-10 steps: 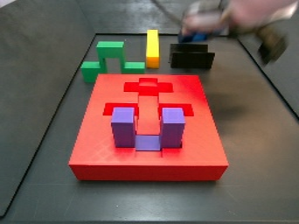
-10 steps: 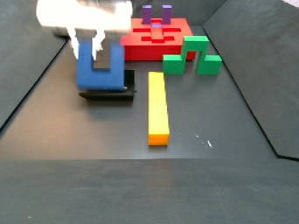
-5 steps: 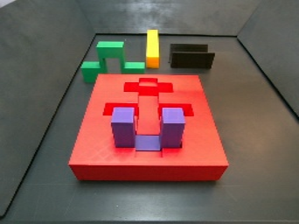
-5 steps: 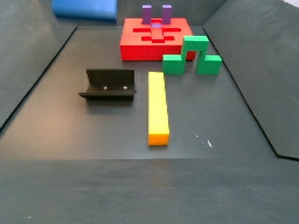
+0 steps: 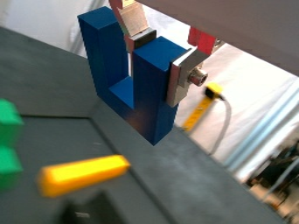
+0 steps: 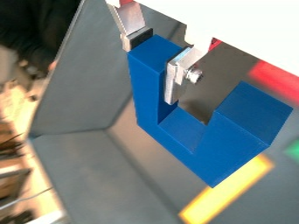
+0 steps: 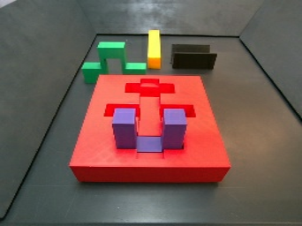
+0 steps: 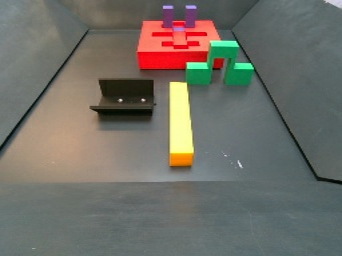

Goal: Pick up the blue object. Move up. Place the blue object on the fixture. Regrasp the blue object. Move to above the board. Insert the blue object.
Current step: Move to above the board.

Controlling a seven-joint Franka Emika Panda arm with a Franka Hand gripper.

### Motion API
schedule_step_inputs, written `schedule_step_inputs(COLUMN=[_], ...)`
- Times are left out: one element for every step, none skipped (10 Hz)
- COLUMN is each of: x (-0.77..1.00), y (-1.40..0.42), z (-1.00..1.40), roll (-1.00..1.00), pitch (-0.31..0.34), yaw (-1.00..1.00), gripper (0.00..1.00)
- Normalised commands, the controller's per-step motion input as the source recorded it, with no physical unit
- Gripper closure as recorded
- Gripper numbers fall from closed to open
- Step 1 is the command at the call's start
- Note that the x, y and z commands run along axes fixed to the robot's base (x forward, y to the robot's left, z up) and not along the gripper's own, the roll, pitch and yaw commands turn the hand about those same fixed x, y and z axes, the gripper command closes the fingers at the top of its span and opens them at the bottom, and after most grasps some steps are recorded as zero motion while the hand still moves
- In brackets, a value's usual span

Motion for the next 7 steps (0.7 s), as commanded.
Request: schedule_step_inputs(x=[-1.4, -1.39, -1.4, -0.86, -0.35, -0.15, -0.09], y=[-1.4, -1.4, -1.38, -0.82, -0.29, -0.14, -0.06], z=[0.28, 0.28, 0.3, 0.17, 0.05, 0.03, 0.02], roll=[-1.0, -1.0, -1.0, -1.0, -1.0, -1.0, -1.0], pitch=[0.05, 0.058, 0.069, 0.073, 0.09, 0.105, 0.094], yaw=[-0.15, -0.15, -0.15, -0.14, -0.13, -0.12, -0.1], gripper=[1.0, 1.0, 1.0, 1.0, 1.0, 1.0, 1.0])
